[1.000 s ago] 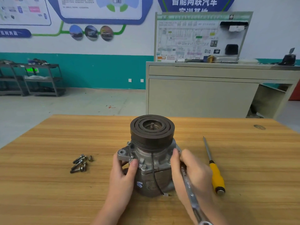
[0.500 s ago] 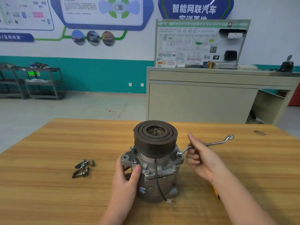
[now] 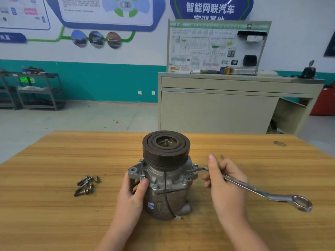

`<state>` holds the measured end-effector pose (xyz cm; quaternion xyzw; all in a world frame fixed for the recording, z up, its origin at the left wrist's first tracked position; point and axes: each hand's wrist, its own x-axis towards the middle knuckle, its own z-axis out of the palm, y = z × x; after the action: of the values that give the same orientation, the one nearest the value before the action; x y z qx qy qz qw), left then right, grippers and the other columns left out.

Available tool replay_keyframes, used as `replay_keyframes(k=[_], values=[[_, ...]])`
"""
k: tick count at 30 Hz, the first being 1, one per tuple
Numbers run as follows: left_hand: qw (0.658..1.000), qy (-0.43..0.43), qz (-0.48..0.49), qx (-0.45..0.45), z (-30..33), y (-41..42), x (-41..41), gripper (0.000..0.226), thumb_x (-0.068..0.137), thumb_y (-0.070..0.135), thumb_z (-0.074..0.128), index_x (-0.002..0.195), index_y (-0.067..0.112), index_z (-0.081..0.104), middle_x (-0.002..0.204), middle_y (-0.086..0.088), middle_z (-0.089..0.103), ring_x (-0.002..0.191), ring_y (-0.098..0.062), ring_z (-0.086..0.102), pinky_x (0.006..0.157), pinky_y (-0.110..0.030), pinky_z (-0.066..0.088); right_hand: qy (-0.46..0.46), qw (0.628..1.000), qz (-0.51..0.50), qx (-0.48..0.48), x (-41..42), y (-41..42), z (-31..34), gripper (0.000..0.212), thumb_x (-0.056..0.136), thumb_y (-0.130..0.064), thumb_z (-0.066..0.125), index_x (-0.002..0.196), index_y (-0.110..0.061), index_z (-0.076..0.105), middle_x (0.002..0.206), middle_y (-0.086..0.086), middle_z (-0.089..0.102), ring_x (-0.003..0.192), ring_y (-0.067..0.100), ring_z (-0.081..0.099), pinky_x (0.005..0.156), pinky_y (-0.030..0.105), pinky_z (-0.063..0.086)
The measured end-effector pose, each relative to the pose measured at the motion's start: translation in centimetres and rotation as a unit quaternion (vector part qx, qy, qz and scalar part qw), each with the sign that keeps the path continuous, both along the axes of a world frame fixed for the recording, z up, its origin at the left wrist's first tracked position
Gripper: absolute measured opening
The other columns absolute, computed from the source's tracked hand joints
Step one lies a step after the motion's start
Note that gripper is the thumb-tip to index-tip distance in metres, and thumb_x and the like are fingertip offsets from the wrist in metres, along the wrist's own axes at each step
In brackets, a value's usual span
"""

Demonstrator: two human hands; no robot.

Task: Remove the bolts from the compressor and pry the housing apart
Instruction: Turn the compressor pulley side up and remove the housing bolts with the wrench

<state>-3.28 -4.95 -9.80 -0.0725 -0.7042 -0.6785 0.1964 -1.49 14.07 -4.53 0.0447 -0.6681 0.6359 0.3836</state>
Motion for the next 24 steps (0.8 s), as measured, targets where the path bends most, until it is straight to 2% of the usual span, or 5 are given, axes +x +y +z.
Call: replay_keyframes(k=[4, 8, 14, 20, 24], values=[[1.0, -0.007, -0.007, 0.007, 0.0, -0.1, -0.1, 0.021, 0.093, 0.015, 0.053, 0.105, 0.032, 0.057, 0.097, 0.039, 0.065, 0.087, 0.024, 0.056, 0.07, 0.005, 0.037, 0.003, 1.0, -0.017, 0.019, 0.2, -0.5, -0.3, 0.044, 0.084, -0.042, 0.06, 0.052, -0.016, 0.046, 0.049, 0.005, 0.058, 0.04, 0.007, 0.052, 0.046, 0.014, 0.042], [1.0, -0.008, -0.012, 0.016, 0.0, 0.0, 0.0, 0.02, 0.093, 0.018, 0.053, 0.105, 0.034, 0.056, 0.095, 0.039, 0.065, 0.085, 0.024, 0.056, 0.069, 0.006, 0.037, 0.016, 0.993, -0.066, 0.1, 0.5, -1.1, -0.4, 0.052, 0.087, -0.05, 0.058, 0.052, -0.017, 0.039, 0.047, 0.009, 0.045, 0.041, 0.013, 0.039, 0.042, 0.028, 0.034], [1.0, -0.007, -0.016, 0.016, 0.2, 0.0, 0.1, 0.019, 0.088, 0.029, 0.053, 0.106, 0.037, 0.055, 0.096, 0.042, 0.063, 0.087, 0.025, 0.056, 0.069, 0.006, 0.038, 0.003, 0.958, -0.164, 0.235, 1.9, -3.2, 0.1, 0.04, 0.09, -0.058, 0.043, 0.058, -0.035, 0.032, 0.067, -0.01, 0.045, 0.064, 0.005, 0.05, 0.057, 0.014, 0.039], [1.0, -0.006, -0.009, 0.019, 0.3, -0.1, 0.2, 0.029, 0.08, 0.041, 0.052, 0.108, 0.039, 0.055, 0.097, 0.043, 0.062, 0.089, 0.026, 0.054, 0.068, 0.007, 0.036, -0.109, 0.993, 0.02, -0.048, 1.2, -0.8, -0.4, 0.04, 0.079, -0.051, 0.055, 0.058, -0.017, 0.055, 0.049, -0.004, 0.046, 0.045, 0.005, 0.043, 0.045, 0.016, 0.037], [1.0, -0.005, -0.011, 0.016, 0.2, -0.1, 0.0, 0.019, 0.091, 0.024, 0.055, 0.105, 0.037, 0.056, 0.096, 0.042, 0.063, 0.088, 0.025, 0.055, 0.068, 0.006, 0.037, -0.234, 0.909, 0.222, -0.265, -1.4, 2.7, 0.2, 0.023, 0.07, -0.032, 0.072, 0.073, -0.01, 0.064, 0.048, 0.001, 0.046, 0.035, 0.009, 0.038, 0.03, 0.017, 0.028]])
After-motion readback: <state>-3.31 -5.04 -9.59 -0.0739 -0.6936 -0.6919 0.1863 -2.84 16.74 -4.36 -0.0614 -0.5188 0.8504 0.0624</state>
